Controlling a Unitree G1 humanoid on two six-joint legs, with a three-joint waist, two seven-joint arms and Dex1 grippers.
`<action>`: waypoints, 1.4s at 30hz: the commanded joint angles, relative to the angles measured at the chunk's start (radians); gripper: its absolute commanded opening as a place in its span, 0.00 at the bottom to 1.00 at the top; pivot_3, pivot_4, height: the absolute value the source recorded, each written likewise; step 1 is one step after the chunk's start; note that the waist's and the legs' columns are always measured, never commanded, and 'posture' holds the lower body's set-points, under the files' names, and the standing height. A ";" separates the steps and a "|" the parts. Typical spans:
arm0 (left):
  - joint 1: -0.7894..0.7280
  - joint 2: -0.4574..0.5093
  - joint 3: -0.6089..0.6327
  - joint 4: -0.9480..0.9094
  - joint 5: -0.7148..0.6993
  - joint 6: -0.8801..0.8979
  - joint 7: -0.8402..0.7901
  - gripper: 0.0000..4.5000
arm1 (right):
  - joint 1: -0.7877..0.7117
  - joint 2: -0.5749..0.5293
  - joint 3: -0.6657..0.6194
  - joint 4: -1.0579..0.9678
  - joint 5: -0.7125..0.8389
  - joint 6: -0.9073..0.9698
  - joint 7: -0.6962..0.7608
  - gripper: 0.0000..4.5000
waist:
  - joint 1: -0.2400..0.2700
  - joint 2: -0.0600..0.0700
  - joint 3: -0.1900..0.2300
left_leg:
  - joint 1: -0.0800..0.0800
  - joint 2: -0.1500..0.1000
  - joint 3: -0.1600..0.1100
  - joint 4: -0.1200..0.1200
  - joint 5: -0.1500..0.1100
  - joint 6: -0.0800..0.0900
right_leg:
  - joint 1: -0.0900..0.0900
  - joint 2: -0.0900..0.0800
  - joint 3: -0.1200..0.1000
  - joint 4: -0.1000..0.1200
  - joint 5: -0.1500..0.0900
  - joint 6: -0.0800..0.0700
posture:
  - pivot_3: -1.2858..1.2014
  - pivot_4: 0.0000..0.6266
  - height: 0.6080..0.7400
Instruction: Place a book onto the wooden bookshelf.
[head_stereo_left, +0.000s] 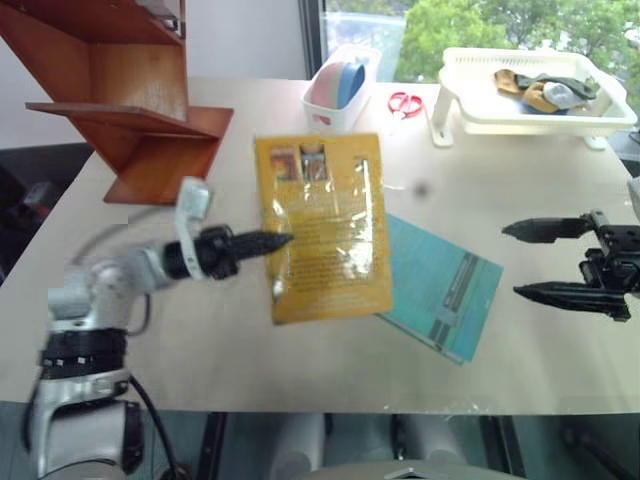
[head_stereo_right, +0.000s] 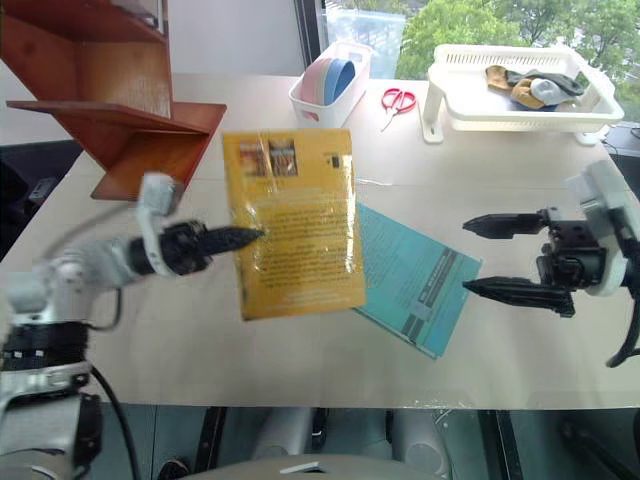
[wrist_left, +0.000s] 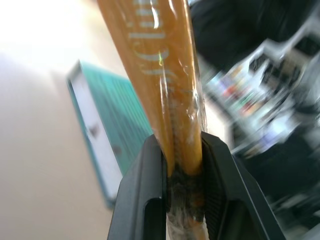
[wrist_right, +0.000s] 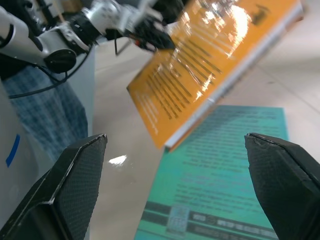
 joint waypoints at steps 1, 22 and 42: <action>-0.149 0.064 0.021 -0.045 0.136 -0.248 0.047 0.10 | -0.085 -0.017 -0.061 0.112 0.025 0.005 0.019 1.00 | 0.001 0.000 0.001 | 0.000 0.000 0.000 0.000 0.000 0.000 | 0.000 0.000 0.000 0.000 0.000 0.000 | 0.52 0.24 1.00; -0.531 0.424 -0.229 0.553 1.006 -1.421 0.262 0.10 | -0.368 0.073 0.019 0.345 -0.021 -0.013 0.095 1.00 | -0.005 0.006 0.011 | -0.002 0.001 0.012 -0.001 0.000 0.000 | -0.004 0.003 0.004 0.000 0.000 0.001 | 0.52 0.24 1.00; -0.817 0.465 -0.501 1.129 1.410 -1.595 0.562 0.99 | -0.382 0.095 -0.002 0.285 -0.012 0.024 0.049 1.00 | -0.007 0.003 0.012 | -0.032 0.000 0.012 0.016 0.000 0.000 | -0.035 0.003 0.002 0.019 0.000 0.002 | 0.52 0.24 1.00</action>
